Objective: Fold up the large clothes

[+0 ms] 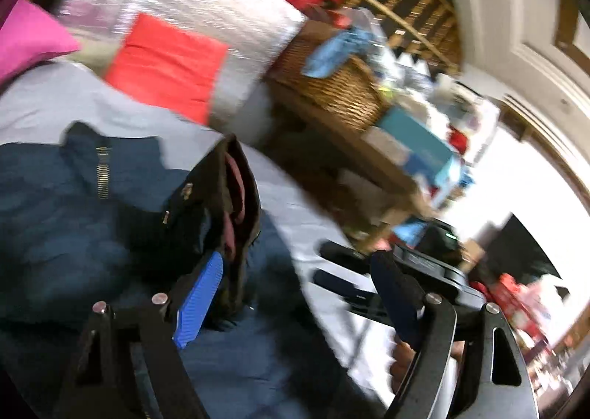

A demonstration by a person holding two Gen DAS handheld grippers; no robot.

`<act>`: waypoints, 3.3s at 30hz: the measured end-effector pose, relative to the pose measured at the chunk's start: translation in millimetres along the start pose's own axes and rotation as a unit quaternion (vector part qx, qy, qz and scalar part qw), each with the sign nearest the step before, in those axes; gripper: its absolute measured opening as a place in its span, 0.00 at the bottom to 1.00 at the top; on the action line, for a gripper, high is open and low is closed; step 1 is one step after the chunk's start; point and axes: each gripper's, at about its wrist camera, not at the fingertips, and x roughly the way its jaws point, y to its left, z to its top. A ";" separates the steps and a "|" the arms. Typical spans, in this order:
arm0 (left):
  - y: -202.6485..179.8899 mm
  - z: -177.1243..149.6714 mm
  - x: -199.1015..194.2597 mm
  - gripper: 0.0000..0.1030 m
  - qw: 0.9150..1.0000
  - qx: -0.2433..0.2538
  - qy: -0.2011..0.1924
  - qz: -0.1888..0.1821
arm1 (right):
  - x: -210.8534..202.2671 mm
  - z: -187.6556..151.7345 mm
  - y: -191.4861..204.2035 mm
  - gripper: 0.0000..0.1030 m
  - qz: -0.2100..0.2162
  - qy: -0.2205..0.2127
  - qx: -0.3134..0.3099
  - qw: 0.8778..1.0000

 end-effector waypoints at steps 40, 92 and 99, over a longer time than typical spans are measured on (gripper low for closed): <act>156.7 -3.1 -108.1 0.79 0.885 -0.163 0.033 0.434 | 22.6 0.0 32.4 0.09 -0.127 -0.058 -0.166 0.976; 128.8 3.8 -67.1 0.80 0.888 -0.051 0.077 0.451 | 66.8 25.3 -31.4 0.52 -0.044 0.125 -0.046 0.990; 131.8 -3.1 -60.2 0.80 0.882 -0.045 0.101 0.458 | 70.2 3.1 -7.6 0.17 -0.105 0.117 -0.122 0.980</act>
